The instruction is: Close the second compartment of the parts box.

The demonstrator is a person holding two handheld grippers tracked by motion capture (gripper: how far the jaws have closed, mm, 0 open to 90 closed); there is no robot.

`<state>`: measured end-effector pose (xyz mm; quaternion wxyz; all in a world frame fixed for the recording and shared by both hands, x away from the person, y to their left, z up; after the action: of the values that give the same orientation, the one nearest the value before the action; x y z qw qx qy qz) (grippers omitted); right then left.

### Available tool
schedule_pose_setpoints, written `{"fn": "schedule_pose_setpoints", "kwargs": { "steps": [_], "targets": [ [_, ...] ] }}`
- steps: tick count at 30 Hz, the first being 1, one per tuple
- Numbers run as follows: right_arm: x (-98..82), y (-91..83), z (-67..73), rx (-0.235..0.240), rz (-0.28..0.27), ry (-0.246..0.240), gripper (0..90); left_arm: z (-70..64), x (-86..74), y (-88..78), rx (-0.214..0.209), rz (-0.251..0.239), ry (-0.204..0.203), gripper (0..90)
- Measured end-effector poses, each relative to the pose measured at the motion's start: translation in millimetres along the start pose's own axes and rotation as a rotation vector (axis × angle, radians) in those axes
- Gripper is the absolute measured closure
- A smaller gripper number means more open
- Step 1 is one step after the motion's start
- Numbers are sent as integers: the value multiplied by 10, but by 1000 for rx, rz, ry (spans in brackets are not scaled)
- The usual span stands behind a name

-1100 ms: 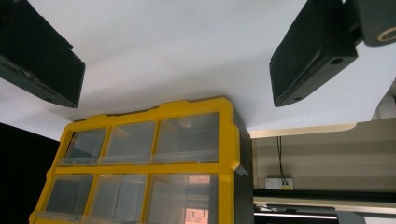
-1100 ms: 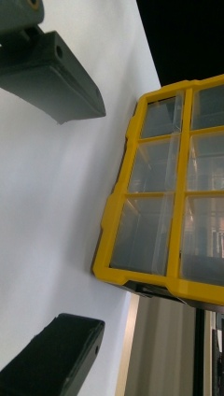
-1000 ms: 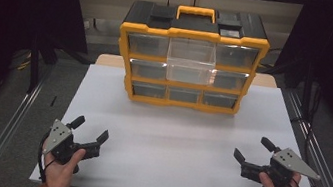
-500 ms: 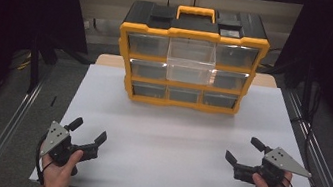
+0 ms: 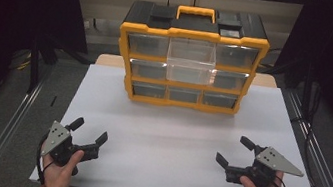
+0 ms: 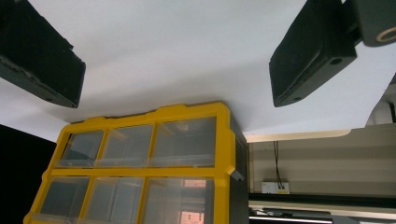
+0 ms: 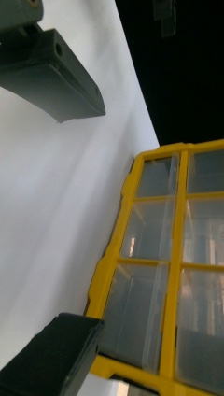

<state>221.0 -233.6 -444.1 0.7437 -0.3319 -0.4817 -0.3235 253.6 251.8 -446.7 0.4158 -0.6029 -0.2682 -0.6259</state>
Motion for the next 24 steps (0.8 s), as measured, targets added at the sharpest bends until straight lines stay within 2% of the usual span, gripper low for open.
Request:
{"fn": "schedule_pose_setpoints", "kwargs": {
  "steps": [2, 7, 11, 17, 22, 24],
  "targets": [
    [6, 5, 8, 3, -3, -8, 3, 0, 1, 2, 1, 0, 0, 37],
    [-2, 92, 89, 34, -5, 16, 1, 1, 4, 20, -6, -3, -7, 37],
    [5, 130, 143, 50, -2, 5, 6, 2, 0, 28, -20, 3, -3, 39],
    [69, 225, 267, 122, -6, 8, 58, -10, 8, 48, -29, -4, -11, 40],
    [124, 302, 312, 127, -17, 5, 59, -30, 25, 64, -41, -5, 8, 40],
    [133, 319, 320, 132, -19, -1, 61, -36, 24, 71, -40, -6, 2, 40]
  ]
}}
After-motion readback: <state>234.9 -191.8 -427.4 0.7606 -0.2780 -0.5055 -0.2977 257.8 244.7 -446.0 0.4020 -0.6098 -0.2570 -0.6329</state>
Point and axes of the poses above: each handheld gripper's, and its own axes: y roughly forward along the jaws, x roughly out of its top, z roughly to its left, the point moved 1 cm from there along y, roughly forward along the jaws, and after that the axes turned 13 degrees about y, right-handed, at the moved point
